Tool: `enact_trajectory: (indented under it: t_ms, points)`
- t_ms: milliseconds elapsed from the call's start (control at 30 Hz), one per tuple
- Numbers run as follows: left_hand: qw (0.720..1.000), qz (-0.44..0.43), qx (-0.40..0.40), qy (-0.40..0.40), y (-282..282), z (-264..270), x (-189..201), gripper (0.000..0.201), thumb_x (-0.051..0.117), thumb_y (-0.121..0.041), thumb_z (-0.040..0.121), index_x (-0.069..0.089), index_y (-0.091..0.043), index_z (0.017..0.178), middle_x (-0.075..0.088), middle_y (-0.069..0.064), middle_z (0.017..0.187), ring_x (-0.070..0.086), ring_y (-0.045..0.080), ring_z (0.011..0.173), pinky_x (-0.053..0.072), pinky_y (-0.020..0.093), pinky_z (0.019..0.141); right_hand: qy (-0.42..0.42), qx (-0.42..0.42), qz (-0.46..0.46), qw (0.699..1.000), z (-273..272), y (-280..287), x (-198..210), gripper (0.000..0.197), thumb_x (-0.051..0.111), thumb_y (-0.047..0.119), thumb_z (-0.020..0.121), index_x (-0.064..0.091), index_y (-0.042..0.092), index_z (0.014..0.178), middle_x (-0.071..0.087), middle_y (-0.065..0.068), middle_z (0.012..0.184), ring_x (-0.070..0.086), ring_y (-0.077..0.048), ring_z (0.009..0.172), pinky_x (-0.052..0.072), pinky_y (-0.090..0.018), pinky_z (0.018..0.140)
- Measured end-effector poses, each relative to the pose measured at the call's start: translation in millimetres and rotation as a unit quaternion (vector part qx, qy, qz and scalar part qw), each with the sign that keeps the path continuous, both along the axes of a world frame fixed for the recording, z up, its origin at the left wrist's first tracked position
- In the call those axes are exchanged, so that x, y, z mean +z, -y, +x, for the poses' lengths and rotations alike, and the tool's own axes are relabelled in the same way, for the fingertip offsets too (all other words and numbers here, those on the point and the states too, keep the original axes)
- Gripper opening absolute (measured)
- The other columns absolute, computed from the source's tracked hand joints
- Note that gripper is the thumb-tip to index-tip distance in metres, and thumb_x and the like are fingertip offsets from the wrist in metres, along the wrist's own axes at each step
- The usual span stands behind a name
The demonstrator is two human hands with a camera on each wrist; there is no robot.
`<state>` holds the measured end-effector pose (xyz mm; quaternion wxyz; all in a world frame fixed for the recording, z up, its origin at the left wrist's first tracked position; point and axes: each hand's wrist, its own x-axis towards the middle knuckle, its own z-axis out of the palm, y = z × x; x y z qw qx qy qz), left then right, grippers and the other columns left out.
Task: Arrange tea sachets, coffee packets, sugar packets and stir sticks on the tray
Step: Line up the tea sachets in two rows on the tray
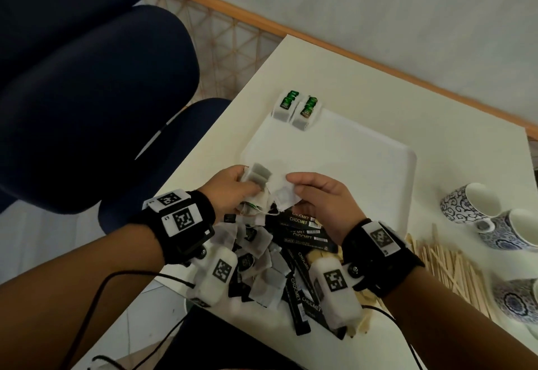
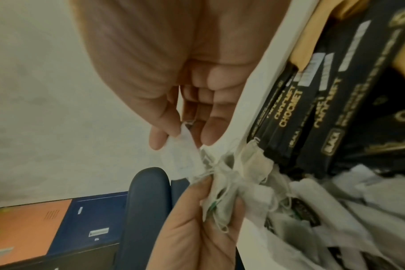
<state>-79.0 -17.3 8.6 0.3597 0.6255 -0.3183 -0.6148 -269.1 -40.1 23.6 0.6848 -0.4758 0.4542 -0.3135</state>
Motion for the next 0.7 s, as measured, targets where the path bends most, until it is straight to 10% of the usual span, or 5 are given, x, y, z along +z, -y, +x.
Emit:
enact_trajectory:
  t_ms: [333, 700]
  points:
    - [0.999, -0.007, -0.035, -0.04, 7.1, -2.2, 3.0, 0.021, 0.067, -0.018, 0.088, 0.06, -0.007, 0.105, 0.065, 0.01, 0.088, 0.065, 0.021, 0.073, 0.056, 0.031, 0.061, -0.29, 0.018, -0.266, 0.919, 17.5, 12.9, -20.5, 0.013, 0.074, 0.029, 0.079, 0.071, 0.035, 0.09, 0.051, 0.013, 0.106, 0.053, 0.002, 0.098, 0.043, -0.014, 0.082]
    - [0.997, -0.001, -0.045, -0.063, 31.8, 22.3, 3.2, 0.011, 0.061, -0.011, 0.091, 0.058, -0.006, 0.101, 0.063, 0.009, 0.084, 0.062, 0.013, 0.06, 0.048, 0.022, 0.044, -0.336, 0.014, -0.238, 0.911, 27.2, 44.3, -14.5, 0.021, 0.064, 0.034, 0.088, 0.073, 0.019, 0.1, 0.069, 0.006, 0.093, 0.059, -0.002, 0.08, 0.04, -0.009, 0.069]
